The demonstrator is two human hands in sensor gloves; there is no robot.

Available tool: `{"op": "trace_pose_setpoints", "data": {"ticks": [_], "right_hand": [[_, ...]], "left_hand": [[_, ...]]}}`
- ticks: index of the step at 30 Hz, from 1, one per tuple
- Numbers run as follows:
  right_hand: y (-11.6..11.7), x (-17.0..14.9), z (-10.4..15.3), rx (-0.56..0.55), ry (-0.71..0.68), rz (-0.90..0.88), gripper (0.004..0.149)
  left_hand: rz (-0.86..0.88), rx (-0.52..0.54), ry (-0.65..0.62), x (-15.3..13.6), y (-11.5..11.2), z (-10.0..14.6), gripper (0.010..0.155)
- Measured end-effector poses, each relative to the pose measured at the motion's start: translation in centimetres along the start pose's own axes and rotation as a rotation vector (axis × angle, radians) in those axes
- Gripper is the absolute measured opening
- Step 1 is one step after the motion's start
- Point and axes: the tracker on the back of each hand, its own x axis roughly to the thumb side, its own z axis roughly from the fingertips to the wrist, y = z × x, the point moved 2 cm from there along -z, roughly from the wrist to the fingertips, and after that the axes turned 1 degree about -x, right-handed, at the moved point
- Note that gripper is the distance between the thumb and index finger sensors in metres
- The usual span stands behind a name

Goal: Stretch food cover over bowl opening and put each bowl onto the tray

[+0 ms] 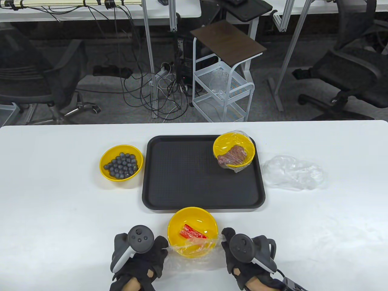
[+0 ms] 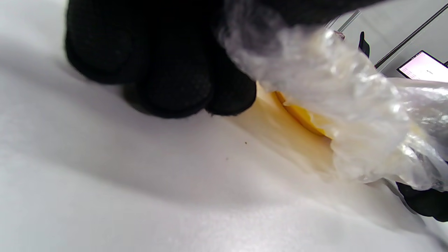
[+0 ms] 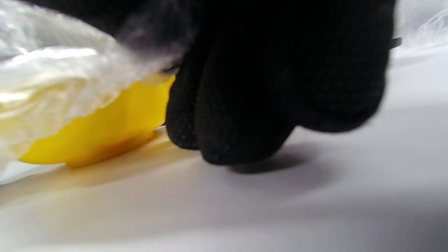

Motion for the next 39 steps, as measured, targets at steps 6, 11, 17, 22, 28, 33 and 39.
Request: {"op": "trace_pose_setpoints", "data": {"ticks": [6,11,17,22,28,33,39], "right_hand": [[0.2,-0.5,-0.9,0.036,0.036,-0.065,0.061],[0.3,-1.0,-1.9,0.094,0.045,-0.137,0.066],[0.5,-1.5,-3.1,0.154,0.033,-0.197,0.065],[0.4,-2.0,-4.0,0.157,0.053,-0.221,0.059],[0.7,-2.1,-5.4,0.213,0.061,-0.252,0.062],[0.6,-2.0,-6.6,0.195,0.07,-0.235,0.057],[0.6,-2.2,-7.6,0.21,0.07,-0.245,0.057]], "left_hand": [[0.052,-0.01,0.018,-0.3,0.0,-0.5,0.047],[0.06,0.002,0.025,-0.1,0.2,-1.1,0.048],[0.066,-0.003,0.014,0.3,0.4,-2.0,0.057],[0.057,-0.036,0.001,0.6,0.4,-2.6,0.068],[0.046,-0.04,0.007,0.8,0.8,-3.0,0.066],[0.021,-0.042,0.021,1.1,1.6,-4.0,0.057],[0.008,-0.045,0.043,1.3,2.6,-5.5,0.048]]}}
